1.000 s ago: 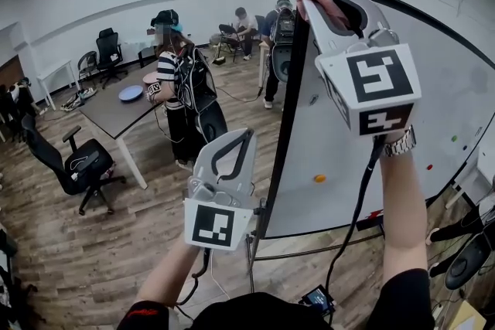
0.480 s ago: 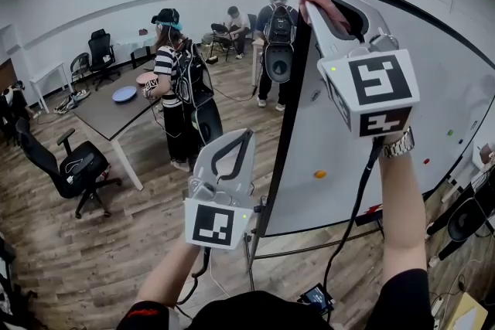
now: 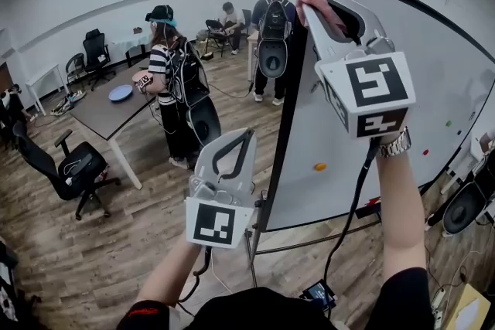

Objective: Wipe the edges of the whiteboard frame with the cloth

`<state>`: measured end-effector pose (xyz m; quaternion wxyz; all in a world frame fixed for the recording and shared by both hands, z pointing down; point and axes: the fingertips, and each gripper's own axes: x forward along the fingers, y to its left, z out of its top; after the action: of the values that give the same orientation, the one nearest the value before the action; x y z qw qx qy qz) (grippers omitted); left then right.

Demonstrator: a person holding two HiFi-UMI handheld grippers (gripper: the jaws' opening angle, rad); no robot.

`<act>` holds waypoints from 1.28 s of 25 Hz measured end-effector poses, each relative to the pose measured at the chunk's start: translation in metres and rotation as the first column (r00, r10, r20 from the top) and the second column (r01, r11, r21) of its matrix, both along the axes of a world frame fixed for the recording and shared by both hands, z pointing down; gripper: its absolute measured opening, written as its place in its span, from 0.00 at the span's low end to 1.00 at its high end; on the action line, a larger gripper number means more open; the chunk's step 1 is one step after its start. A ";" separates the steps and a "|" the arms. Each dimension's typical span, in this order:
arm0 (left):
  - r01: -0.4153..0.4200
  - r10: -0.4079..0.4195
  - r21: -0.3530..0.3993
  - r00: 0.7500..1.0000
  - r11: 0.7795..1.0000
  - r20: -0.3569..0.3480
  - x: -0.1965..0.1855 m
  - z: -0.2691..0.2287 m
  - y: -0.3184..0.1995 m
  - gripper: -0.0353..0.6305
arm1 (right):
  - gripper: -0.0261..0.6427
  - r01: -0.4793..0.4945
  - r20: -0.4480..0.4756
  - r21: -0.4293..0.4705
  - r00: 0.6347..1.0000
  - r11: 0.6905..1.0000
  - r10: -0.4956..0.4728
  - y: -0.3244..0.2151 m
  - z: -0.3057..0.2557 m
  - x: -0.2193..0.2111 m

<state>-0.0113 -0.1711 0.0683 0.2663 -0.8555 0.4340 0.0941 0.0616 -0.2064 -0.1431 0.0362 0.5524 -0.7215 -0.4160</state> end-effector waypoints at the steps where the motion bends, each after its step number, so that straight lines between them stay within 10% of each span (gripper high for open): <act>1: -0.002 0.002 -0.001 1.000 1.000 0.001 0.001 0.001 0.000 0.05 | 0.13 0.000 0.001 -0.001 1.000 1.000 0.000 0.000 0.001 0.000; 32: -0.029 0.029 -0.048 1.000 0.998 -0.006 0.006 0.019 0.002 0.05 | 0.13 -0.014 0.025 -0.014 1.000 1.000 0.014 0.000 0.034 0.008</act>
<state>-0.0048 -0.1688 0.0876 0.2432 -0.8676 0.4243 0.0896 0.0696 -0.2069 -0.1095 0.0341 0.5623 -0.7209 -0.4038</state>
